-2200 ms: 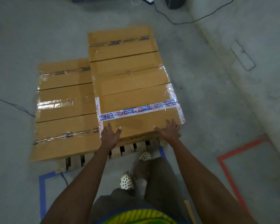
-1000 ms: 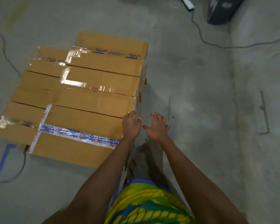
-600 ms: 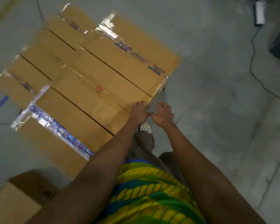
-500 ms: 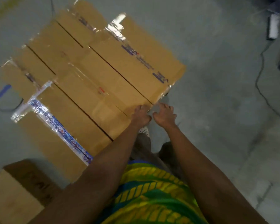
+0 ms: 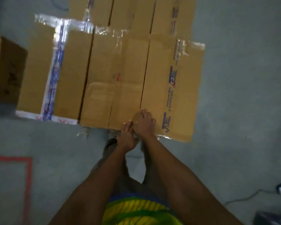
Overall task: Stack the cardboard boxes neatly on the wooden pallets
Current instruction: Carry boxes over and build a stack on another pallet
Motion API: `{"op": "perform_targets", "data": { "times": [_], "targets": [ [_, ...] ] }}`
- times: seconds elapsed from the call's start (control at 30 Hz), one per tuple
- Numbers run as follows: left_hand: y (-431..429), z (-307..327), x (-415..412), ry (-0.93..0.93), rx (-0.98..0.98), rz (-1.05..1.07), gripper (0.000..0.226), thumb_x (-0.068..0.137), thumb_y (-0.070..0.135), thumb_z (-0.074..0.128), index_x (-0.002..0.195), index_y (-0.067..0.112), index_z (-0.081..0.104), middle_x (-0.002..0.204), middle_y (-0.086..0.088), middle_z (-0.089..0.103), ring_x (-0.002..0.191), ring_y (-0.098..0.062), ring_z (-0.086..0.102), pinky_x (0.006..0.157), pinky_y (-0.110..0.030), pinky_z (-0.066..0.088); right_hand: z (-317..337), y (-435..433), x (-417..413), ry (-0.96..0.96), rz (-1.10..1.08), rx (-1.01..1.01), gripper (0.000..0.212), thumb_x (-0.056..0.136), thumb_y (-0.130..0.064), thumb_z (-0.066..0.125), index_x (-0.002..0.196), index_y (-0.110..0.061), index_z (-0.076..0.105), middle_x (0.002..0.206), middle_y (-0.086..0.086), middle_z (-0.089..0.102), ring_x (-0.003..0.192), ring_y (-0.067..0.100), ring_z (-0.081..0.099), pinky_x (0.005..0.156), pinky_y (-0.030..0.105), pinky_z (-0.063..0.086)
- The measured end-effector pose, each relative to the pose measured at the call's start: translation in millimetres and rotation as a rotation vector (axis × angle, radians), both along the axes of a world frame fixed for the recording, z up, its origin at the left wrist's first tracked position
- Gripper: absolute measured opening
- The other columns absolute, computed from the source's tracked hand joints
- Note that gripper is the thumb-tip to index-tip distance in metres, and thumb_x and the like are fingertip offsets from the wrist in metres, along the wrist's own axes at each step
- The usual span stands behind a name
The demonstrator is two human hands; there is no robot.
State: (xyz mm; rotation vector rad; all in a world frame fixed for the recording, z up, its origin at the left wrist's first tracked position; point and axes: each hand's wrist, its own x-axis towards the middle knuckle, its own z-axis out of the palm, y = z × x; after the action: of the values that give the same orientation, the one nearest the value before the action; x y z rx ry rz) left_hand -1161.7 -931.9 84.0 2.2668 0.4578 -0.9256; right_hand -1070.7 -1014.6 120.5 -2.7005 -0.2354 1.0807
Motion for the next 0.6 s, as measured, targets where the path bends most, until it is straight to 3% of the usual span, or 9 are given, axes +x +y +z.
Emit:
{"op": "perform_targets", "data": {
  "times": [0.17,0.33,0.4,0.47,0.53,0.6],
  "targets": [
    [-28,-5,-13,0.044,0.03,0.166,0.084,0.097,0.045,0.058,0.162,0.029,0.008,0.169,0.004,-0.011,0.155,-0.025,-0.014,0.12,-0.063,0.014,-10,-20,0,0.131,0.188,0.04,0.071,0.105,-0.044,0.04,0.163,-0.017,0.007,0.171,0.0,-0.005,0.157,0.028,-0.005,0.123,0.056,0.015],
    [-35,8,-5,0.062,0.029,0.166,0.082,0.099,0.04,0.055,0.162,0.032,0.003,0.168,0.003,-0.016,0.154,-0.028,-0.019,0.117,-0.07,0.016,-18,-34,6,0.156,0.314,0.049,0.082,0.099,-0.046,0.049,0.163,-0.024,0.003,0.17,-0.001,-0.01,0.157,0.027,-0.006,0.12,0.058,0.017],
    [-37,12,-5,0.064,0.076,0.096,0.087,0.098,0.038,0.056,0.161,0.035,-0.003,0.167,0.0,-0.02,0.153,-0.032,-0.021,0.116,-0.07,0.018,-20,-36,9,0.151,0.316,0.05,0.089,0.097,-0.046,0.052,0.162,-0.024,-0.004,0.171,0.0,-0.006,0.157,0.028,-0.003,0.119,0.058,0.018],
    [-41,11,-5,0.077,0.142,0.039,0.093,0.096,0.039,0.057,0.16,0.036,-0.01,0.167,-0.001,-0.024,0.153,-0.034,-0.021,0.116,-0.069,0.021,-20,-35,13,0.142,0.27,0.059,0.092,0.097,-0.042,0.053,0.161,-0.023,-0.011,0.169,0.009,0.01,0.156,0.031,0.007,0.118,0.056,0.023],
    [-42,9,-6,0.085,0.177,0.016,0.099,0.094,0.041,0.06,0.159,0.036,-0.014,0.166,-0.002,-0.027,0.152,-0.035,-0.021,0.116,-0.069,0.022,-19,-33,21,0.143,0.245,0.047,0.094,0.097,-0.04,0.055,0.161,-0.021,-0.011,0.162,0.021,0.025,0.151,0.035,0.021,0.116,0.052,0.028],
    [-42,9,-7,0.094,0.184,0.003,0.102,0.093,0.04,0.064,0.159,0.037,-0.014,0.165,-0.001,-0.029,0.152,-0.035,-0.022,0.116,-0.07,0.021,-16,-29,36,0.211,0.242,0.04,0.097,0.096,-0.04,0.06,0.161,-0.017,-0.008,0.16,0.024,0.025,0.148,0.039,0.027,0.117,0.051,0.03]
  ]
}}
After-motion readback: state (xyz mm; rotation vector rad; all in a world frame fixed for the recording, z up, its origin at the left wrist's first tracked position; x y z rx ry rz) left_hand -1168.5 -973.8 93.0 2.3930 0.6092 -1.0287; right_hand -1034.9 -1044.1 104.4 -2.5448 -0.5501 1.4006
